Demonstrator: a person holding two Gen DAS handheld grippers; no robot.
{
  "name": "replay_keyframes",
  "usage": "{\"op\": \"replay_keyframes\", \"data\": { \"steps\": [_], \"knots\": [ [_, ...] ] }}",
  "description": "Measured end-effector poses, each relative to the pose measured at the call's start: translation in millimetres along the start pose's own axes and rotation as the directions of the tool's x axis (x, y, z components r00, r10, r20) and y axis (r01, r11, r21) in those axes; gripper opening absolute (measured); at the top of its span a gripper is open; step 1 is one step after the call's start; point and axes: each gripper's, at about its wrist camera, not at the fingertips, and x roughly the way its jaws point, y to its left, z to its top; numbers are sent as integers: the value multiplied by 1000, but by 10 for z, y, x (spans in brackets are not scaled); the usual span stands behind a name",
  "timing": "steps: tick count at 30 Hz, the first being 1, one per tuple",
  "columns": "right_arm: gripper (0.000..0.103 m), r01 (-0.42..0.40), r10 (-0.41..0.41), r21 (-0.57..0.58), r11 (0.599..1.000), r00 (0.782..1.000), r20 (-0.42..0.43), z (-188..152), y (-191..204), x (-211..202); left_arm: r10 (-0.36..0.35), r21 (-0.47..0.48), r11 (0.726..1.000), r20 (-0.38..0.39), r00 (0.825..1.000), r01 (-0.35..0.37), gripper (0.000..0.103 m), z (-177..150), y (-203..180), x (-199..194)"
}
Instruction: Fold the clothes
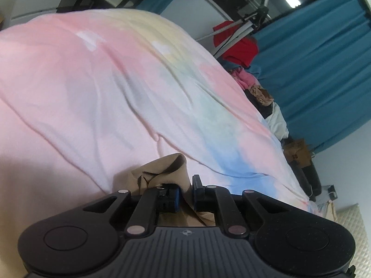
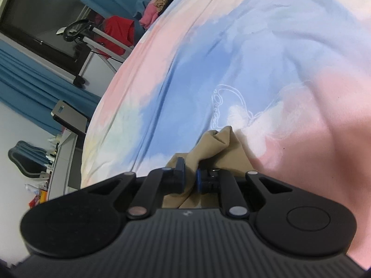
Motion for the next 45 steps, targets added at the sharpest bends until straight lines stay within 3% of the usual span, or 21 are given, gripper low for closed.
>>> {"op": "replay_keyframes", "data": {
  "steps": [2,3,5,6,7,10,14,18,20,29,36,40,45],
  "knots": [
    [15,-3,3,-28,1000,1000,6,-14,37,-46,10,39,999,9,1000,-10,18,-27,-60,-30],
    [22,-3,4,-46,999,1000,8,-23,61,-72,10,68,998,15,1000,-11,22,-39,-98,-61],
    [48,-33,36,-122,992,999,23,-61,161,-143,-14,150,989,22,1000,11,54,-80,-204,-135],
    [70,-57,65,-184,981,997,38,-94,239,-188,-29,190,982,28,999,23,81,-105,-256,-170],
    [82,-68,85,-249,966,995,57,-134,319,-227,-49,229,973,37,998,39,88,-138,-306,-202],
    [82,-37,78,-395,918,993,86,-244,481,-217,-48,376,926,50,998,26,86,-249,-464,-216],
    [82,15,15,-509,861,998,54,-329,565,-46,82,559,824,47,996,-94,85,-416,-537,-23],
    [83,59,-51,-615,786,998,30,-415,648,126,133,582,806,5,991,-111,84,-472,-470,161],
    [84,66,-58,-633,772,998,33,-427,660,126,138,594,796,11,990,-118,84,-491,-490,138],
    [81,87,-32,-650,755,995,97,-564,688,-371,101,607,787,52,994,-112,84,-649,-583,-444],
    [81,112,-43,-668,735,992,118,-750,645,-730,119,638,759,67,991,-134,84,-898,-574,-791],
    [81,163,-139,-681,714,986,90,-761,574,-563,154,578,806,1,988,-126,87,-870,-450,-638],
    [82,148,-156,-654,742,987,46,-716,470,-433,154,482,869,-45,987,-114,87,-796,-363,-611]
  ]
}}
